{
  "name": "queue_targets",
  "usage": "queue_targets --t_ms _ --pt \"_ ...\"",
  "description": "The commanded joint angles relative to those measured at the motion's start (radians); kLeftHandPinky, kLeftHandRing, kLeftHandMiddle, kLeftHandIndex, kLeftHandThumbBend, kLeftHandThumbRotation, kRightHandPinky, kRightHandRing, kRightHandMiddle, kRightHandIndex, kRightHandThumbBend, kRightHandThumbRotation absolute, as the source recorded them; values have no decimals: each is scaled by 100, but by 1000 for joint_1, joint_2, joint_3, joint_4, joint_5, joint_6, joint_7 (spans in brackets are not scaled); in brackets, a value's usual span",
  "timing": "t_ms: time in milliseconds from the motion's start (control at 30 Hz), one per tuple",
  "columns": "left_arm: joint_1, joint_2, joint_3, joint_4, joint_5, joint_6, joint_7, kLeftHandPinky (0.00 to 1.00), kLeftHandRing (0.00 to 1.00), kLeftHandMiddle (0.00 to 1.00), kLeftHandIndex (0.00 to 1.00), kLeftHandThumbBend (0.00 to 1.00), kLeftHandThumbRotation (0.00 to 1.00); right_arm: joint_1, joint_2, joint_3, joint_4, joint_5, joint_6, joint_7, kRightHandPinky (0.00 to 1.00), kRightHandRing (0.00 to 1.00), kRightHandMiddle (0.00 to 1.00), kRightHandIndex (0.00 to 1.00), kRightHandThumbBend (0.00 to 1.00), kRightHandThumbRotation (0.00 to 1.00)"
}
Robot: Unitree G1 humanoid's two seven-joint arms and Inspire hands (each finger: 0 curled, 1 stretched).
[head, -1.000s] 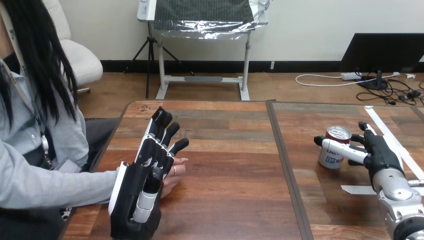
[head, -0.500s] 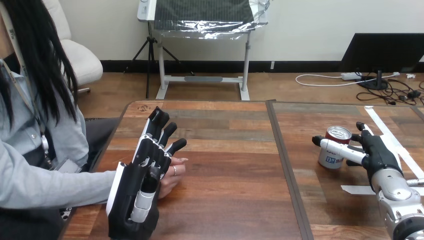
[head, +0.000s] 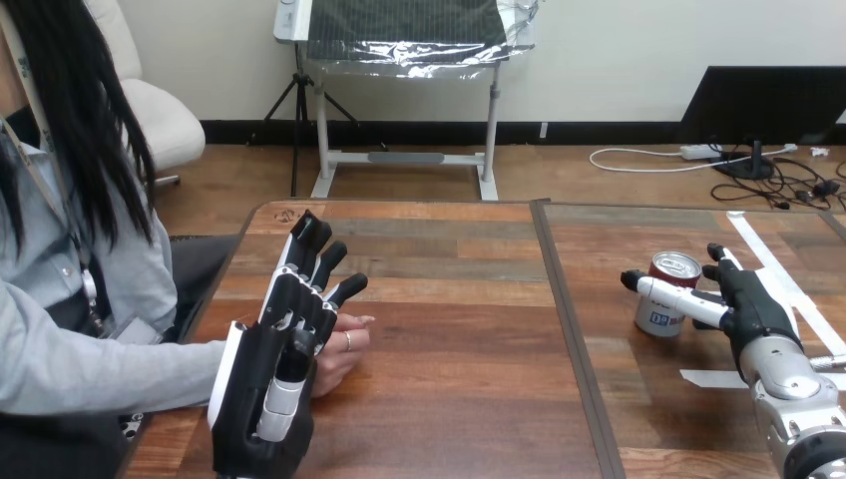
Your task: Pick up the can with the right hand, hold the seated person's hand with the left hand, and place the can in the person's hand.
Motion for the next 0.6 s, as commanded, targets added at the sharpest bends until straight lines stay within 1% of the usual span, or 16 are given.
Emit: queue_targets --t_ms 0,233,367,467,567 --pt "-71 -15 2 7 9 -13 -7 85 95 98 97 100 83 -108 -4 3 -4 0 -15 -4 71 82 96 100 100 37" --pt "-70 -16 2 6 10 -16 -6 85 95 97 97 100 83 -117 1 8 -2 -3 -10 -10 68 80 96 100 100 34" --pt "-70 -17 2 8 8 -19 -10 85 95 97 97 100 83 -124 3 18 -1 -12 -6 -18 67 79 96 100 100 33" --pt "-68 -19 1 6 5 -15 -11 84 95 97 97 100 83 -130 5 25 0 -20 -1 -27 67 80 95 100 100 34" --pt "-67 -20 1 6 5 -16 -11 84 95 97 97 100 83 -135 8 25 1 -23 0 -33 70 82 95 100 100 34"
